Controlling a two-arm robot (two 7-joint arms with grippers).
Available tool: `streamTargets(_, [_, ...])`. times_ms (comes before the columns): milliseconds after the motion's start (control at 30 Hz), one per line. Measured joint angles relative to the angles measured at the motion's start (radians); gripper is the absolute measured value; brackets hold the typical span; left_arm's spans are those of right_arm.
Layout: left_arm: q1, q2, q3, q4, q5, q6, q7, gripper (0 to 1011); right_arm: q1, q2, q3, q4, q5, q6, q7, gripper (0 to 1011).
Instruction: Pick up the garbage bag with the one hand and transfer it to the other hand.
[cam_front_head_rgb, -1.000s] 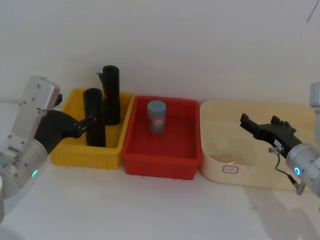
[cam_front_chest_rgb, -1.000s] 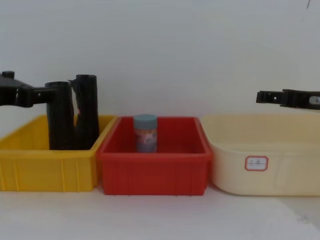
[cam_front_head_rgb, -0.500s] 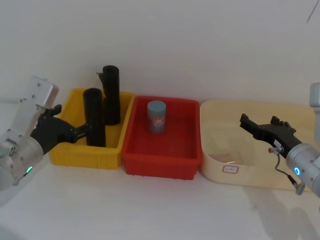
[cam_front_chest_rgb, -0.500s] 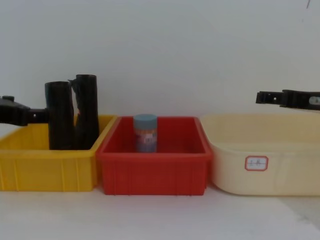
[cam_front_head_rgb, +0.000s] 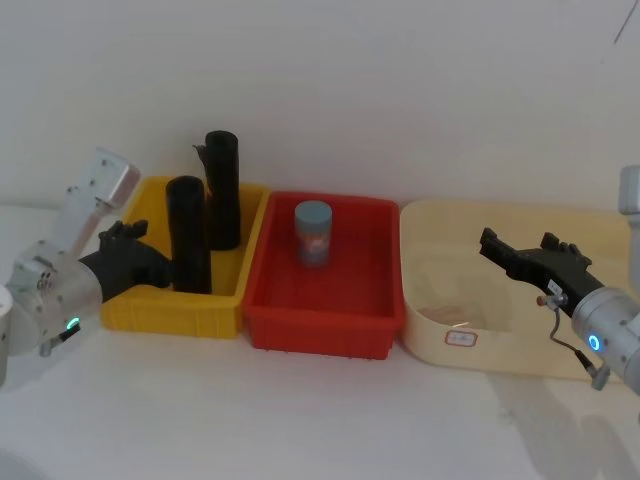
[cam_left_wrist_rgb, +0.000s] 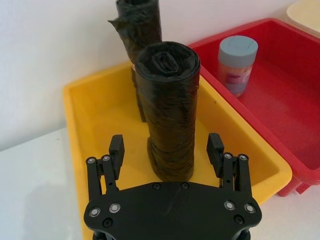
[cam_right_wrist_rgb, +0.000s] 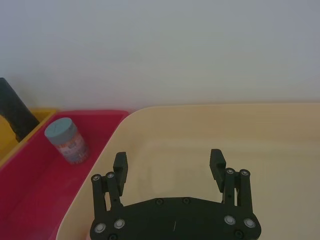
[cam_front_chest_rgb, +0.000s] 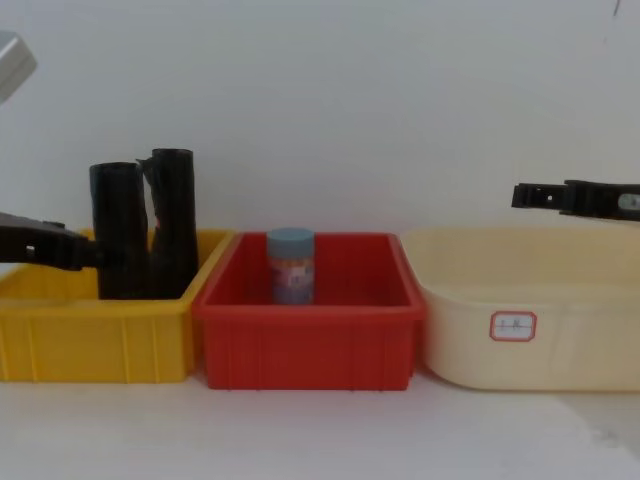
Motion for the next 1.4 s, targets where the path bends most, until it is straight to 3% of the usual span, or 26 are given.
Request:
streamTargets(633, [-0.118, -0.034, 0.036, 0.170, 0.002, 0.018, -0.098, 1002, 0.000, 0.000, 0.000, 0.000, 0.000, 0.000, 0.000, 1000])
streamTargets(1400, [-0.219, -0.095, 0.053, 0.346, -0.019, -0.095, -0.205, 979, 0.000, 0.000, 0.000, 0.000, 0.000, 0.000, 0.000, 1001])
